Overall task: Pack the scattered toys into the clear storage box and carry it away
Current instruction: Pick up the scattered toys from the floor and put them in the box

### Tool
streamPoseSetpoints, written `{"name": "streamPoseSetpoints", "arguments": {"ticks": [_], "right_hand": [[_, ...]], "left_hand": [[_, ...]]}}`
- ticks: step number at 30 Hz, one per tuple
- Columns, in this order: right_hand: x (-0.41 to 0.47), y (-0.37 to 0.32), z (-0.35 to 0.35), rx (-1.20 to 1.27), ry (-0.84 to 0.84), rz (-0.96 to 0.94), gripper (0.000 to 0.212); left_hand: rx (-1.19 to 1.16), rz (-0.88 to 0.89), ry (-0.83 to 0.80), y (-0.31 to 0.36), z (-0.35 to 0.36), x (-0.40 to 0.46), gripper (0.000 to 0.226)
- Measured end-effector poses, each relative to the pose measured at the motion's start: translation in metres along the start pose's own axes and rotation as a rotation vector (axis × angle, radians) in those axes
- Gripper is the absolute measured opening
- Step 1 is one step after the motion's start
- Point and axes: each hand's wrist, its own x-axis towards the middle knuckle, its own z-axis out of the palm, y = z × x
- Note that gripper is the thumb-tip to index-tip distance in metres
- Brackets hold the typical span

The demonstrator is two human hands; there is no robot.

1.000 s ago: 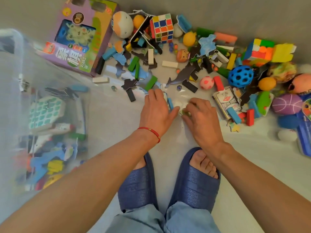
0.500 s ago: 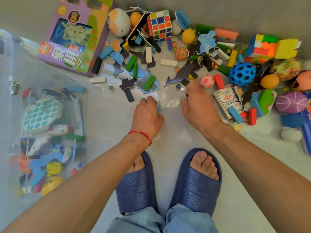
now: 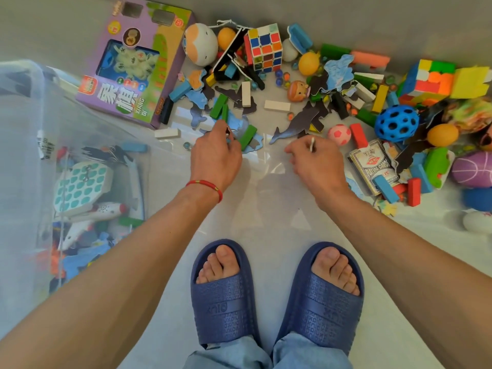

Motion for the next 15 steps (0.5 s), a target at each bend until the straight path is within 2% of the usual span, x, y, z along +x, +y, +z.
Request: {"name": "streamPoseSetpoints", "arguments": {"ticks": [1,2,3,4,6,8,9,12,15], "right_hand": [[-0.002,-0.007,-0.002,0.252,-0.042,0.195,0.02],[-0.002,-0.013,-0.003,0.403,-0.088,0.321,0.021],[0.0,-0.017,-0.003,0.413,-0.132,0.349,0.023],[0.002,-0.02,-0.001,0.313,-0.17,0.294,0.024],[0.008,-0.024,0.011,-0.042,-0.202,0.038,0.026],[0.014,-0.031,0.028,-0.397,-0.196,-0.199,0.03],[0.015,-0.037,0.038,-0.568,-0.192,-0.269,0.041],[0.021,-0.05,0.065,-0.873,-0.13,-0.357,0.075],[0.024,-0.046,0.08,-1.067,-0.093,-0.442,0.081]], "left_hand": [[0.023,0.013,-0.003,0.0,-0.001,0.004,0.007],[0.046,0.026,-0.006,0.0,-0.001,0.007,0.01],[0.061,0.036,-0.008,0.0,-0.001,0.01,0.011],[0.069,0.028,-0.005,0.0,0.0,0.012,0.012],[0.028,-0.048,0.005,0.0,-0.001,0.011,0.013],[-0.139,-0.19,0.019,-0.001,-0.006,0.003,0.017],[-0.249,-0.274,0.028,-0.002,-0.008,-0.002,0.02],[-0.623,-0.601,0.027,-0.007,-0.018,-0.016,0.027],[-0.927,-0.796,-0.022,-0.012,-0.023,-0.032,0.022]]}}
